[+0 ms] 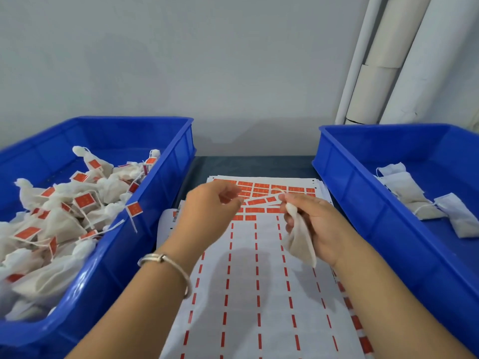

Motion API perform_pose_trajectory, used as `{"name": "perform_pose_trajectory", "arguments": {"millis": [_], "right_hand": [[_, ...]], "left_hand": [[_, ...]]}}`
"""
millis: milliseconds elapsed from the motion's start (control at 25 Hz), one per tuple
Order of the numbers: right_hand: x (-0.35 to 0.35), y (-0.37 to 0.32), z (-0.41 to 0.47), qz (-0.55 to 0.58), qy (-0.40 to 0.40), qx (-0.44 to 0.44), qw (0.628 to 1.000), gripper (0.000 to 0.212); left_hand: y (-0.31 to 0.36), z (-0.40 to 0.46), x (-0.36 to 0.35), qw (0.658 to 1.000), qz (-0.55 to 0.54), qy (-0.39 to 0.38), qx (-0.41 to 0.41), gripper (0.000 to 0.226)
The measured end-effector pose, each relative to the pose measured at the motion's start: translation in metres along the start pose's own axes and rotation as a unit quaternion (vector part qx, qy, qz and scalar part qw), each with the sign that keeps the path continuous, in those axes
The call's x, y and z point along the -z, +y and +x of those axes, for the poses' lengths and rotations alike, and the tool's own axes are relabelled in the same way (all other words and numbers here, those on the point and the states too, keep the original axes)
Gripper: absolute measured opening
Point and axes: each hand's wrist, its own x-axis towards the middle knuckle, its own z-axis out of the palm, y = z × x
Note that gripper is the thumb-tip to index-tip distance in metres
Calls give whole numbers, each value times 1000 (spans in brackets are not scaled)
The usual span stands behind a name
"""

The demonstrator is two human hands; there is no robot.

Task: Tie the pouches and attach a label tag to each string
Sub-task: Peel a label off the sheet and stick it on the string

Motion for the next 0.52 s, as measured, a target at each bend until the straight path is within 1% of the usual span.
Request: {"name": "perform_pose_trajectory", "arguments": {"millis": [120,200,280,400,520], "right_hand": [[-3,2,22,13,28,-24,999,16],[-3,11,36,19,32,-42,998,15],[0,23,44,44,30,-57,997,16],[10,39,50,108,1,-63,992,20],[13,46,55,99,-19,-54,993,19]], "left_hand": [[-14,21,-36,992,78,-86,42,39],[-23,28,-60,984,102,-133,53,48],[-31,33,-72,982,108,-147,45,51],[-45,35,-80,976,151,-155,10,60],[-55,31,-87,976,167,-142,-12,61]]}}
